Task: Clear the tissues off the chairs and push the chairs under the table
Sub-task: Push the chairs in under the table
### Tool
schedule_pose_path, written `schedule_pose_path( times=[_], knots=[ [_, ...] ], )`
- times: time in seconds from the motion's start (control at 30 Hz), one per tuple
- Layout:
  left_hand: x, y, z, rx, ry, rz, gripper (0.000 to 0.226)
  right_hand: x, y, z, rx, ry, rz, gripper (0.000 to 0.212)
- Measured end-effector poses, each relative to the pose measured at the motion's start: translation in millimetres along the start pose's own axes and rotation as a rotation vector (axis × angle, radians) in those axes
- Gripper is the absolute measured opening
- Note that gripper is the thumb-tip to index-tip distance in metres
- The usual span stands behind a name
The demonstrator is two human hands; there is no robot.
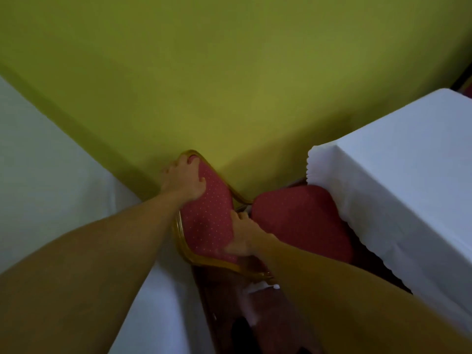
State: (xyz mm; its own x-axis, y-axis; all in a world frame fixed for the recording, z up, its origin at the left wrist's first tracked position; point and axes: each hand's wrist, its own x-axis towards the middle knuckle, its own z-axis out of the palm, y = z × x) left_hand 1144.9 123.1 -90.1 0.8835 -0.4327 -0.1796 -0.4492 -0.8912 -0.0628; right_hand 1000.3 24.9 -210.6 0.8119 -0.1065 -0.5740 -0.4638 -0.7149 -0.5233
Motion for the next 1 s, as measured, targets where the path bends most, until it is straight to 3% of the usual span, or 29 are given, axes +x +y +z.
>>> schedule_pose_path(
  times=[0.07,0.27,0.47,0.77,1.0],
  knots=[
    [20,-17,10,-0.005,-0.031,-0.034,0.062,21,-9,23,0.001,-0.046,-0.001,0.155],
    [58,-53,41,-0.175,-0.171,-0.060,0.080,16,-56,42,0.037,-0.158,-0.100,0.164],
    [58,-46,50,-0.258,-0.096,-0.169,0.087,24,-77,61,0.126,-0.014,-0.127,0.153],
    [32,-23,54,-0.276,-0.123,-0.272,0.084,-1,-52,70,0.119,-0.058,-0.136,0.143],
    [1,11,56,-0.335,-0.147,-0.247,0.065,-37,-5,66,0.077,-0.087,-0.171,0.144]
  ],
)
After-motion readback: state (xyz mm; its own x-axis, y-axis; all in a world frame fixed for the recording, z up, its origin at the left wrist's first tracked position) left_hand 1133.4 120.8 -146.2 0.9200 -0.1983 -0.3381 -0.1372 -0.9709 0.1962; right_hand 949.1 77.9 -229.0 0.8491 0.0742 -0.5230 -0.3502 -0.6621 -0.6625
